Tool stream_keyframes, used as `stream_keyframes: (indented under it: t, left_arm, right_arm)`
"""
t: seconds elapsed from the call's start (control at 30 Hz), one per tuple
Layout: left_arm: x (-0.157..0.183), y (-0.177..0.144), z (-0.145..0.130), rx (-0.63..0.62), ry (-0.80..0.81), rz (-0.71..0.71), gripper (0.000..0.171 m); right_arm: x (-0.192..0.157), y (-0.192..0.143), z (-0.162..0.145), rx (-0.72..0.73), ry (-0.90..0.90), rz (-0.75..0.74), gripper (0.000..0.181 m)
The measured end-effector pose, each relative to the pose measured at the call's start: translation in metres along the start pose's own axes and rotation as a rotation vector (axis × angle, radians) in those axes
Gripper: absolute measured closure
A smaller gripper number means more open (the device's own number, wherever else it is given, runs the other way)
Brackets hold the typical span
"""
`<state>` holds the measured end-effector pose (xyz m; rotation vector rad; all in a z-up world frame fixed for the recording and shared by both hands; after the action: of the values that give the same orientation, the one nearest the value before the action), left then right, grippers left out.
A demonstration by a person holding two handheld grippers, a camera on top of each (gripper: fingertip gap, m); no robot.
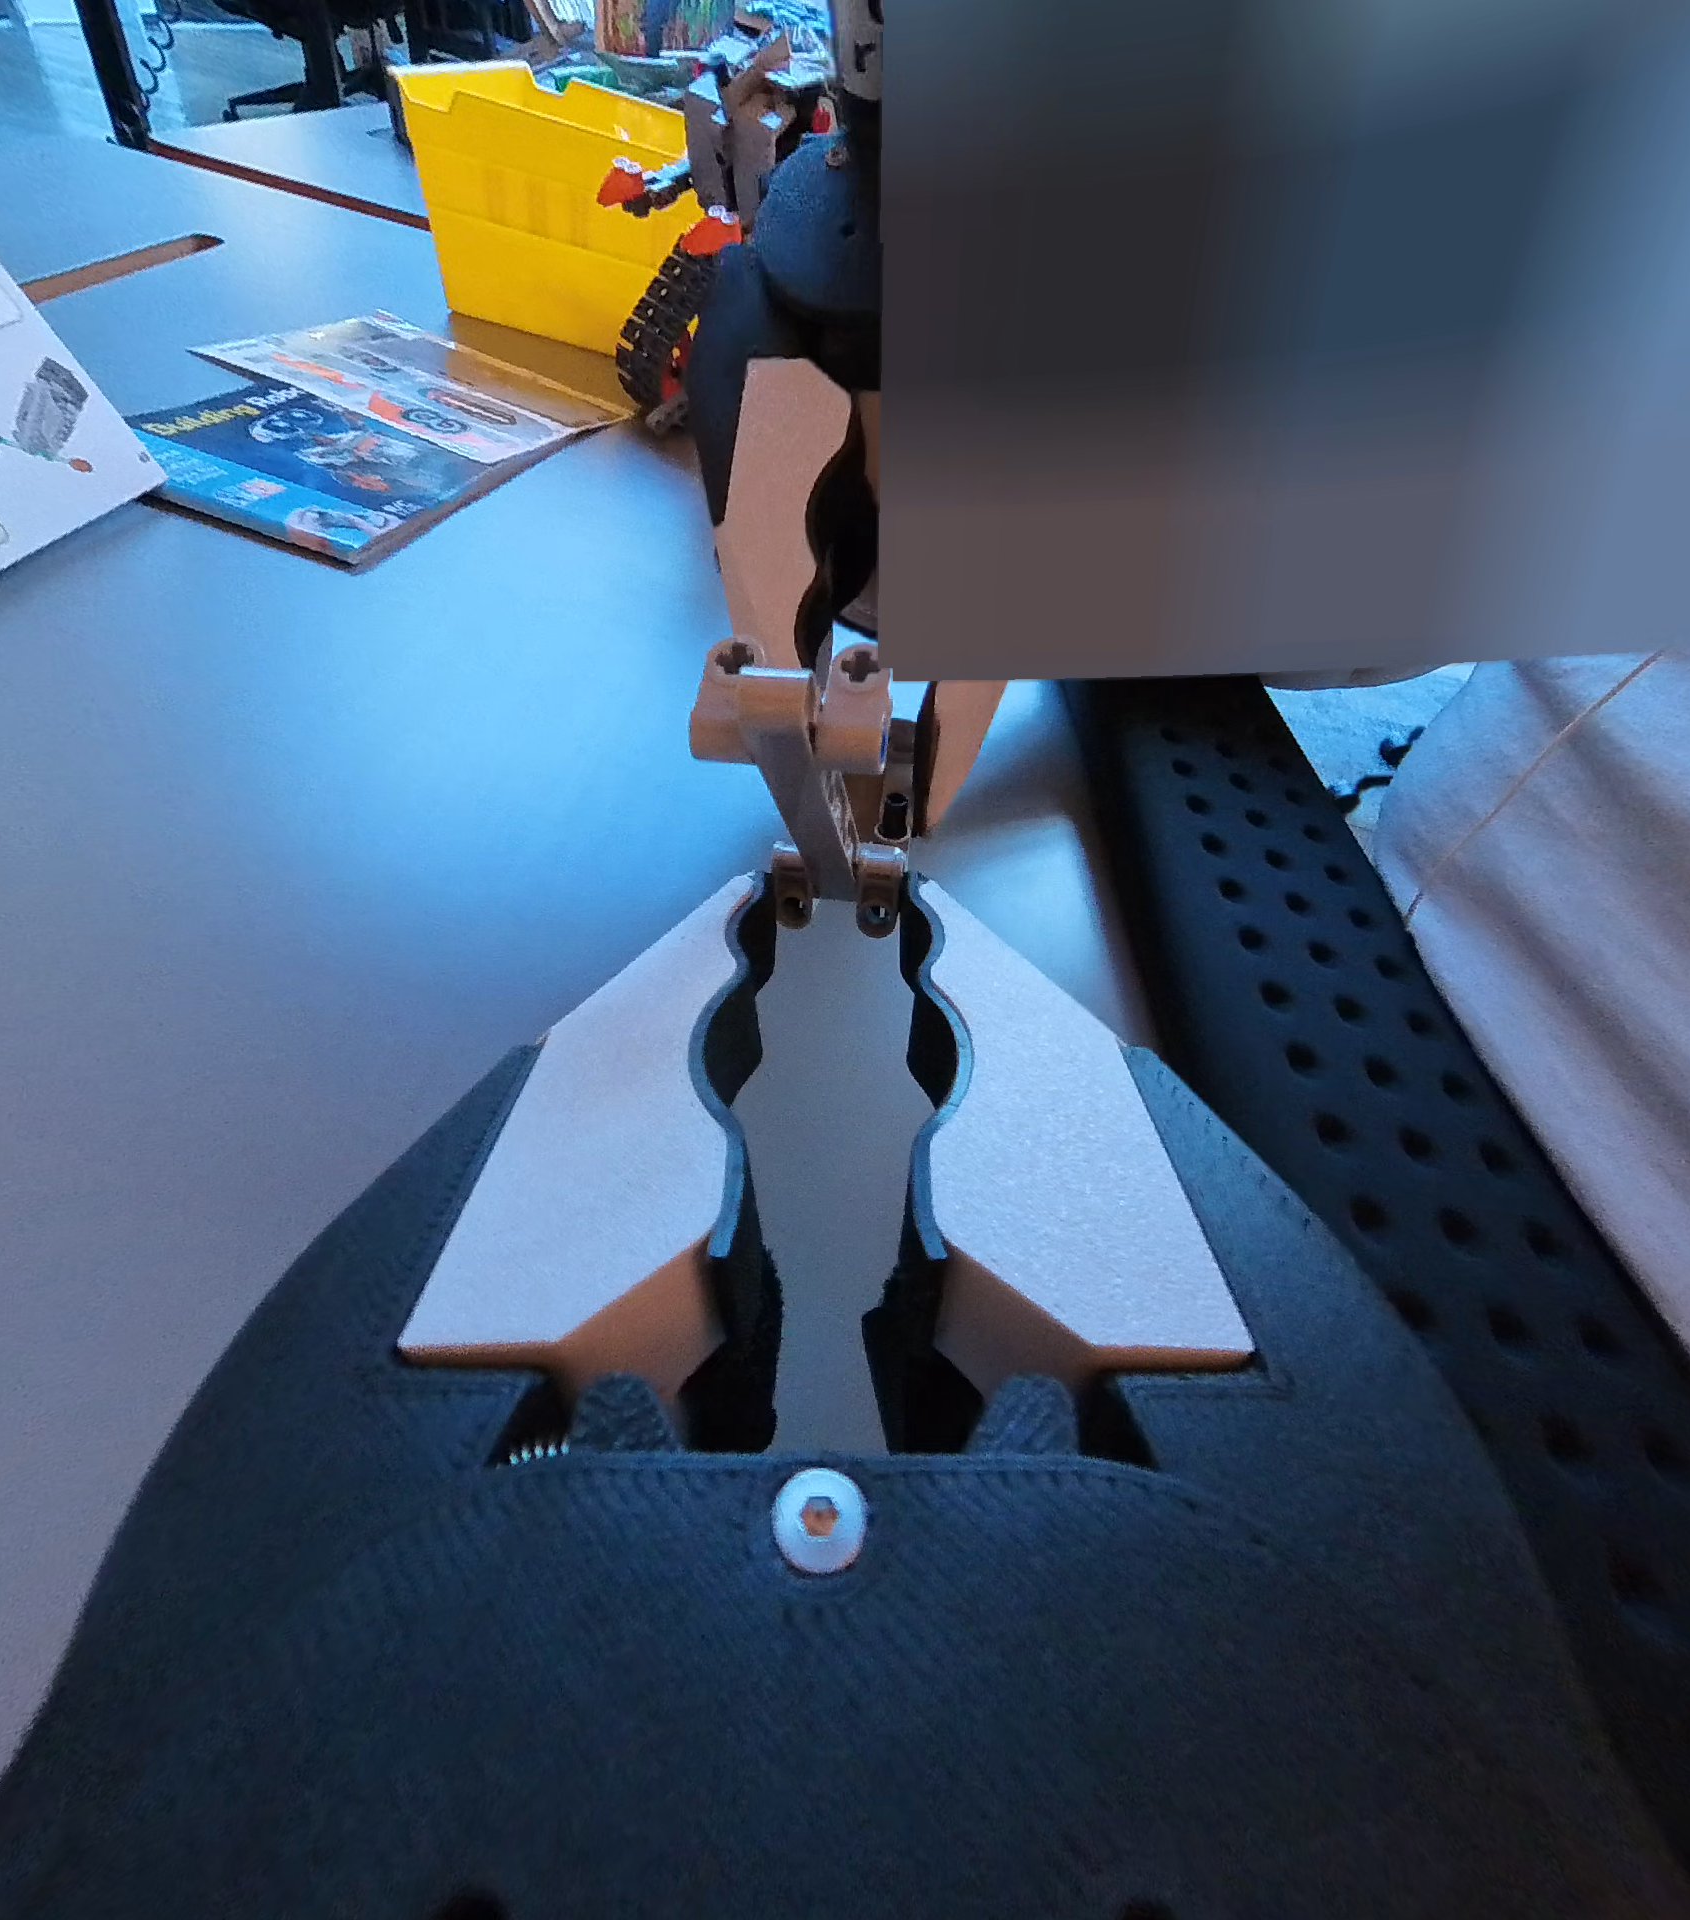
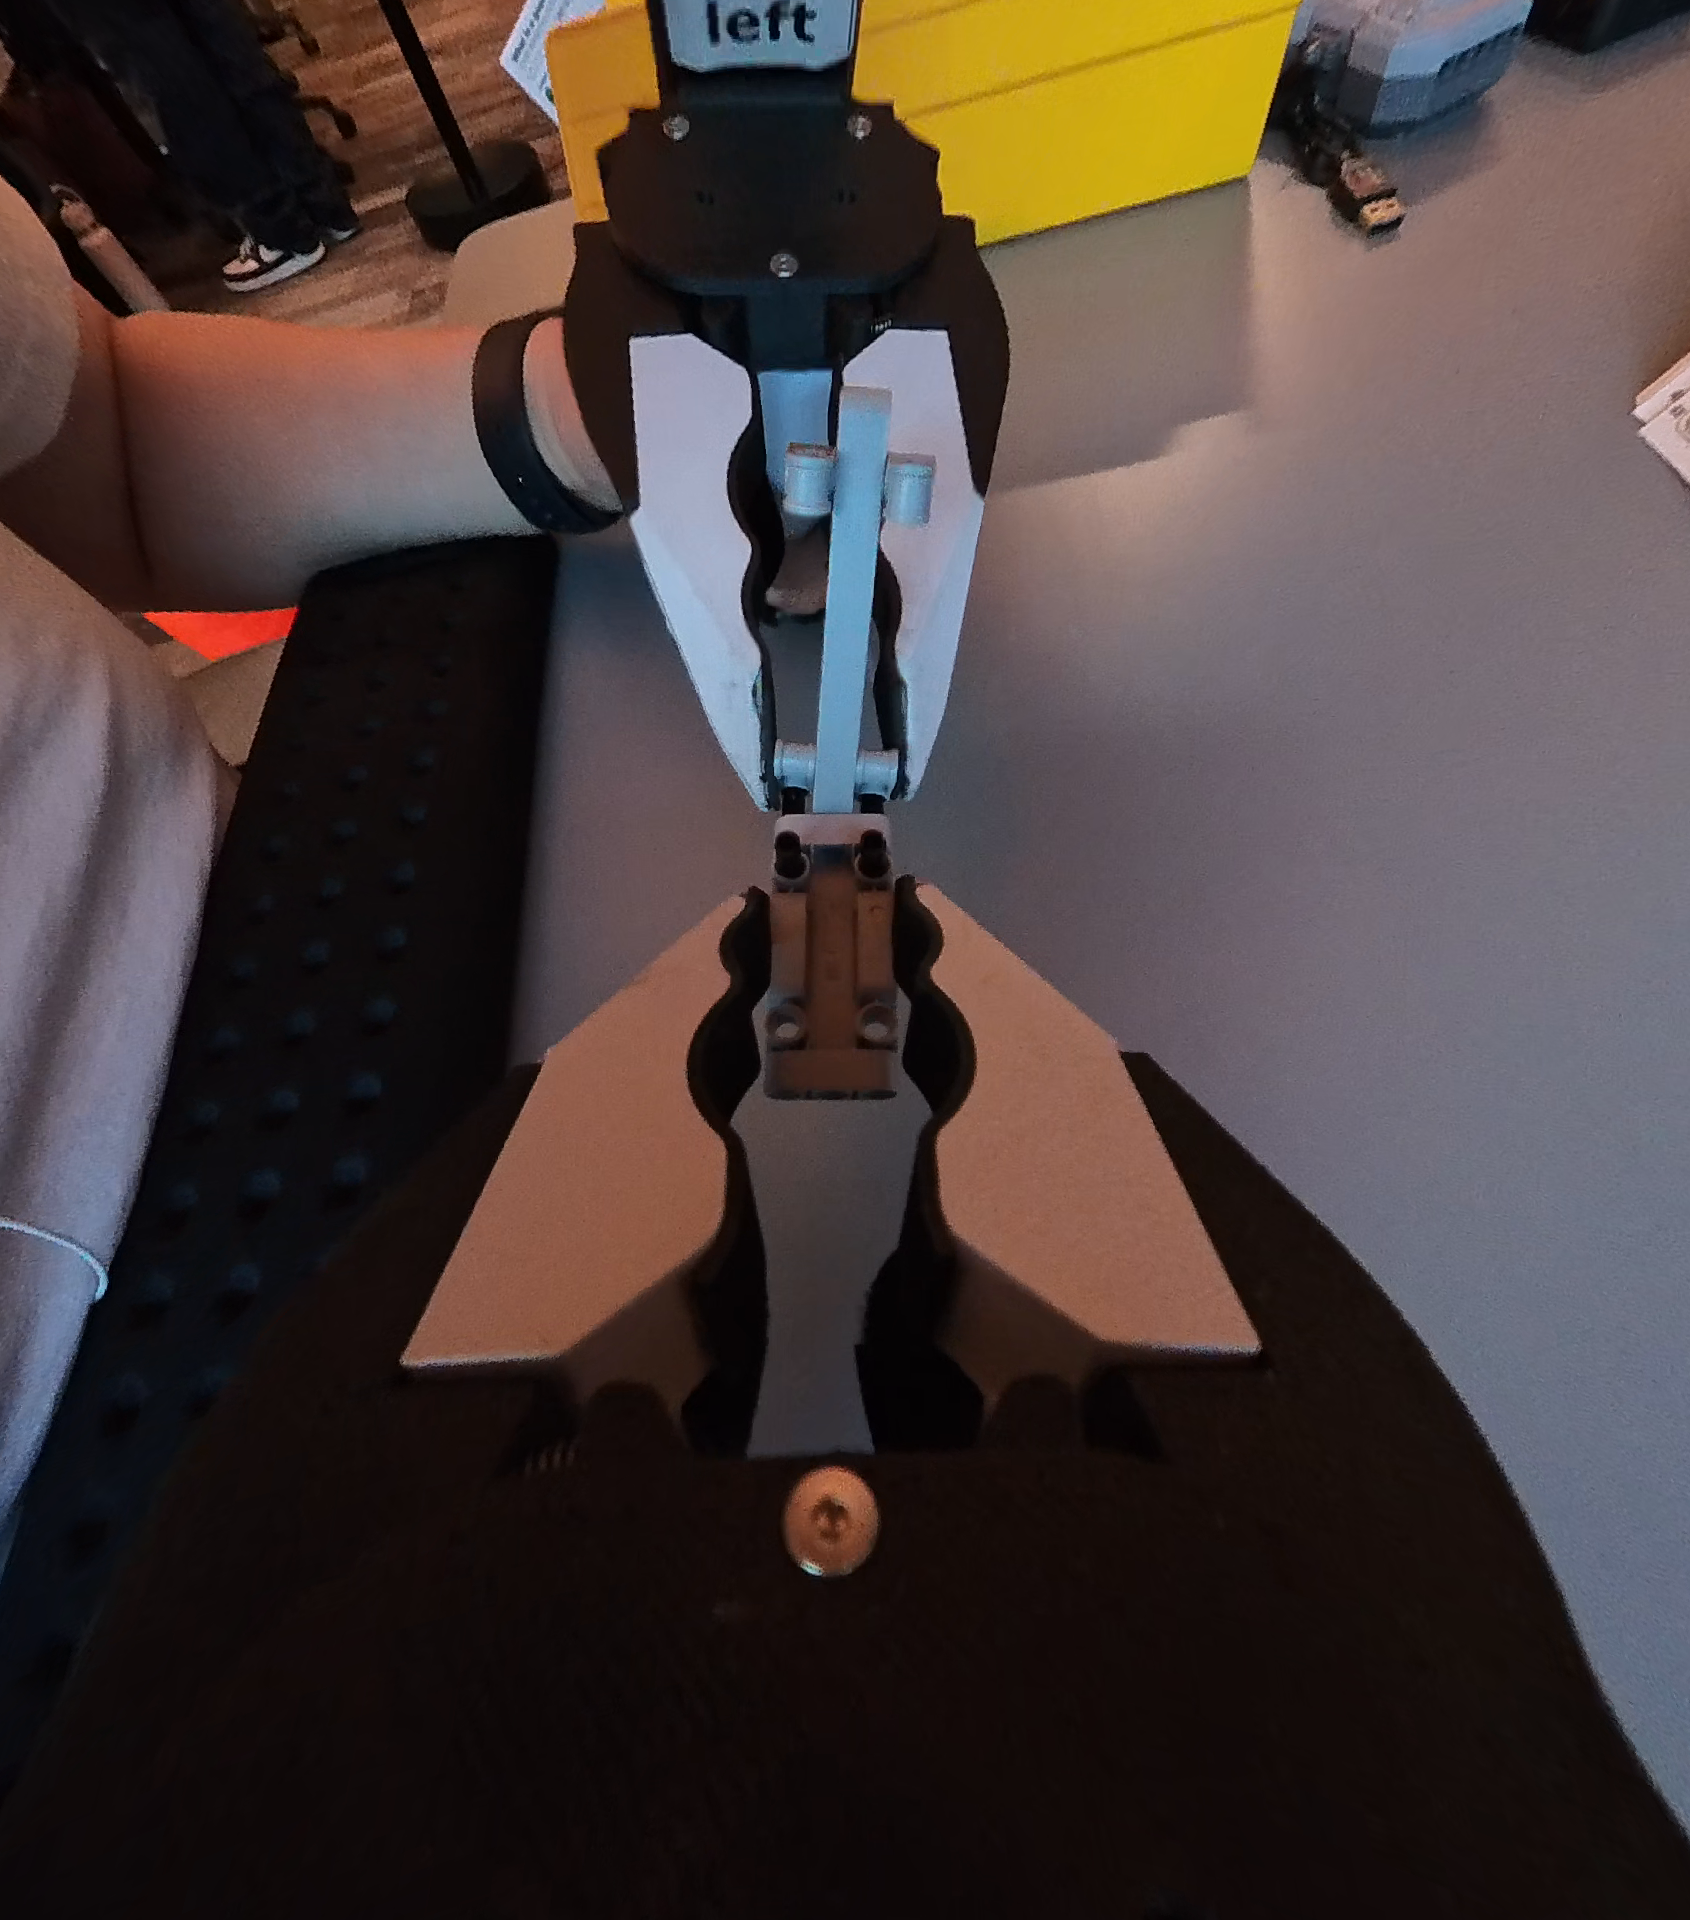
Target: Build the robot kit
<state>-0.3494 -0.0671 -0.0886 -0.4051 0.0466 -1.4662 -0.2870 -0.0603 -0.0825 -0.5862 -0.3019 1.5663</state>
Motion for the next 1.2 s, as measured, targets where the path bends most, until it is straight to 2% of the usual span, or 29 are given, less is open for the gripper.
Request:
stream_keyframes:
  t: [0.4,0.83,1.1,1.2]
  left_arm:
    - [-0.006,-0.014,0.024,0.221,-0.061,0.000,0.150]
    - [-0.013,-0.023,0.032,0.325,-0.127,-0.013,0.150]
    - [-0.017,-0.024,0.031,0.336,-0.135,0.009,0.150]
    - [-0.018,-0.024,0.031,0.334,-0.138,0.021,0.150]
  right_arm:
    - [0.005,-0.009,0.022,0.234,0.066,0.004,0.158]
    - [0.011,-0.005,0.027,0.396,0.170,0.031,0.158]
    - [0.013,0.001,0.025,0.401,0.187,-0.010,0.158]
    - [0.015,0.004,0.023,0.405,0.237,0.030,0.158]
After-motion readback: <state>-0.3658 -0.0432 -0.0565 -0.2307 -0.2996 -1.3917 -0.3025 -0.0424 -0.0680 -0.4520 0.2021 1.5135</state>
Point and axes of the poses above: each gripper's, where its closed fingertips meet, y out along the fingers, z out of its top, x = y × z across the jaws, the point moved 3 cm from there along -y, back along the fingers, and after that the axes turned 2 degrees about -x, right-handed, at the moved point
